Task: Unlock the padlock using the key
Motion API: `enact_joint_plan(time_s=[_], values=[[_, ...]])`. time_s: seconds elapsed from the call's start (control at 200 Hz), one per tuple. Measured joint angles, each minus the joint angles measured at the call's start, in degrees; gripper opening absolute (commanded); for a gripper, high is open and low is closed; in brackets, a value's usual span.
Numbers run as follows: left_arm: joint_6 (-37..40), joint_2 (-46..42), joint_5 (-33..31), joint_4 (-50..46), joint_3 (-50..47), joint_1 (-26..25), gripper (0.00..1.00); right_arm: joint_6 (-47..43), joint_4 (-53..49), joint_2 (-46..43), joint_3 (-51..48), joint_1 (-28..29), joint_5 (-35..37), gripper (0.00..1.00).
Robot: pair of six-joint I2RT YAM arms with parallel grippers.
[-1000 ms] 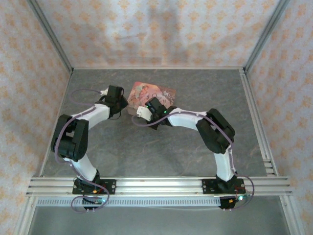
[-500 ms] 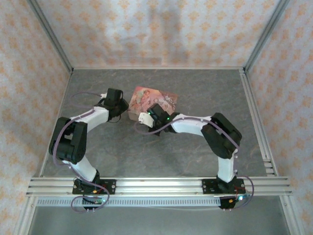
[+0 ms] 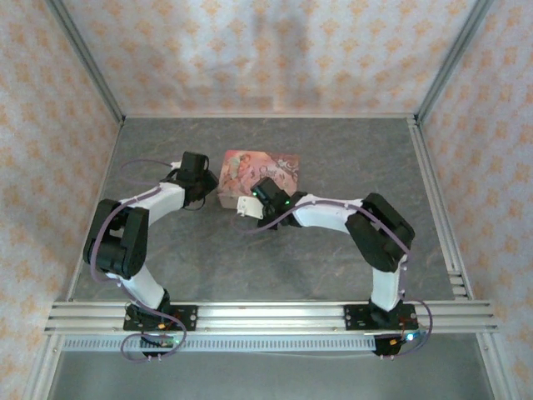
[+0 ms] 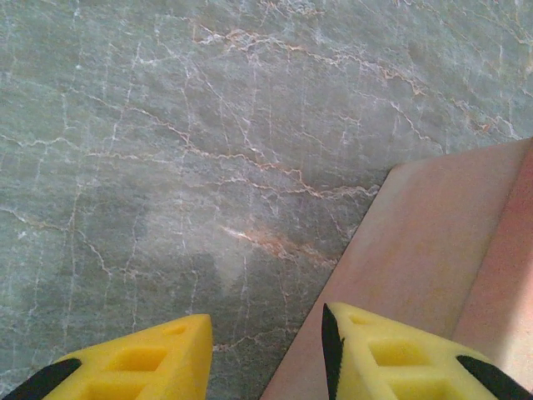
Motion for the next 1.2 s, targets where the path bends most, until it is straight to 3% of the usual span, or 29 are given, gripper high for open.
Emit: enact_joint_plan(time_s=[0.29,0.485,1.196], values=[[0.02,2.38,1.90,-0.07,0.79,-0.94,0.41,3.45,-7.17,-2.38,0.24,-3.78,-9.14,0.00],[0.00,3.06,2.49,-0.13,0.85,-1.09,0.41,7.65,-17.70,-0.87,6.99,-5.55,-14.27,0.00],[-1.03,3.80,0.22,0.13,2.60,-1.09,0.40,-2.05,-8.92,1.11,4.26,-3.52,-7.69,0.00]])
